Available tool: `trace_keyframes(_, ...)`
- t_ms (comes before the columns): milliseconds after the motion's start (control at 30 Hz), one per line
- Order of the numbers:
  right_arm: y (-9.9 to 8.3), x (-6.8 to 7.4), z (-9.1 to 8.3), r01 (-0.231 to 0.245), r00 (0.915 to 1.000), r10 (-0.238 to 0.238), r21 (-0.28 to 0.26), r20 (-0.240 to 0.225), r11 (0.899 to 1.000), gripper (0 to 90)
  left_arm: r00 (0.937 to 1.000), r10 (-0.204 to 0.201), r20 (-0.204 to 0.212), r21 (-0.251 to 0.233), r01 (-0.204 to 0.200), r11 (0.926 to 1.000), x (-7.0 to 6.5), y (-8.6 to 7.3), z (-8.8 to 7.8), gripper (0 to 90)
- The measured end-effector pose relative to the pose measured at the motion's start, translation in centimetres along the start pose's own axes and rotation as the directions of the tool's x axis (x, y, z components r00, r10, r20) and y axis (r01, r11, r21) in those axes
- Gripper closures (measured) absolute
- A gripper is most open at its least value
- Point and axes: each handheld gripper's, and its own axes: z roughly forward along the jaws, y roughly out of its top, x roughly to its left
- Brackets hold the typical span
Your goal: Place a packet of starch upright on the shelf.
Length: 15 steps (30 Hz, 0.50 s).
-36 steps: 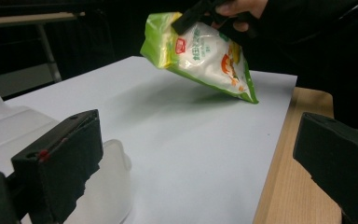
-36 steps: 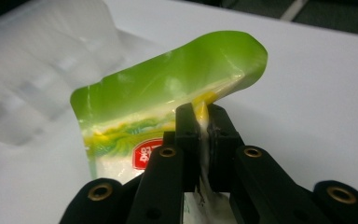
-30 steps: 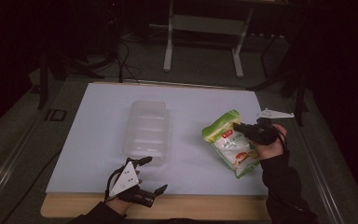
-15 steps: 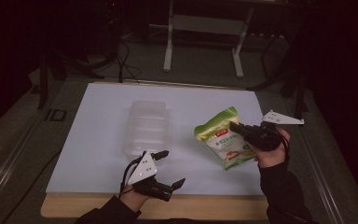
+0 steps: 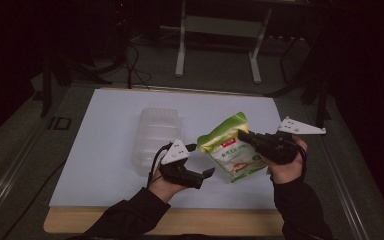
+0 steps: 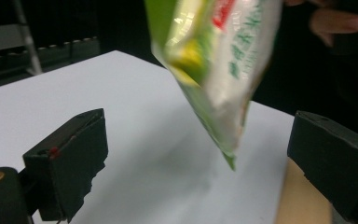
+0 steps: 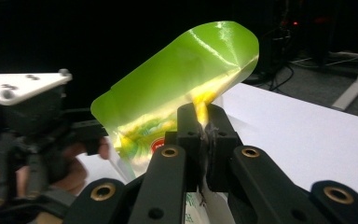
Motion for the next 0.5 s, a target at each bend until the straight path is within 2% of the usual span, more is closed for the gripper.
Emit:
trace_keyframes(133,0.3,0.4,0.5,0.015,0.9997,-0.015,-0.001,-0.019,1.0,86.9,0.9991,-0.031,0.028,0.007,0.031,0.9995,0.0,0.4,1.1,7.9)
trace_keyframes(233,0.6,0.9,0.8,0.024,0.9991,-0.024,-0.005,-0.036,1.0,86.9,0.9973,-0.049,0.055,0.003,0.048,0.9988,0.2,0.5,1.7,15.9)
trace_keyframes(267,0.7,1.0,0.9,0.028,0.9989,-0.028,-0.002,-0.039,1.0,86.9,0.997,-0.049,0.06,-0.01,0.049,0.9987,0.3,0.6,1.7,23.3)
trace_keyframes(367,0.8,1.1,1.1,0.02,0.9984,-0.02,0.0,-0.052,1.0,86.8,0.9951,-0.052,0.084,-0.057,0.057,0.9968,0.4,0.8,1.7,37.7)
trace_keyframes(400,0.8,1.1,1.2,0.011,0.9982,-0.011,-0.002,-0.059,1.0,86.8,0.9951,-0.052,0.084,-0.057,0.057,0.9968,0.4,0.8,1.7,40.3)
trace_keyframes(433,0.8,1.1,1.3,0.012,0.998,-0.012,0.0,-0.063,1.0,86.8,0.995,-0.037,0.093,-0.068,0.043,0.9968,0.3,1.0,1.7,47.3)
trace_keyframes(500,0.9,1.1,1.3,0.012,0.998,-0.012,0.0,-0.062,1.0,86.9,0.996,-0.028,0.085,-0.072,0.034,0.9968,0.2,1.0,1.6,53.5)
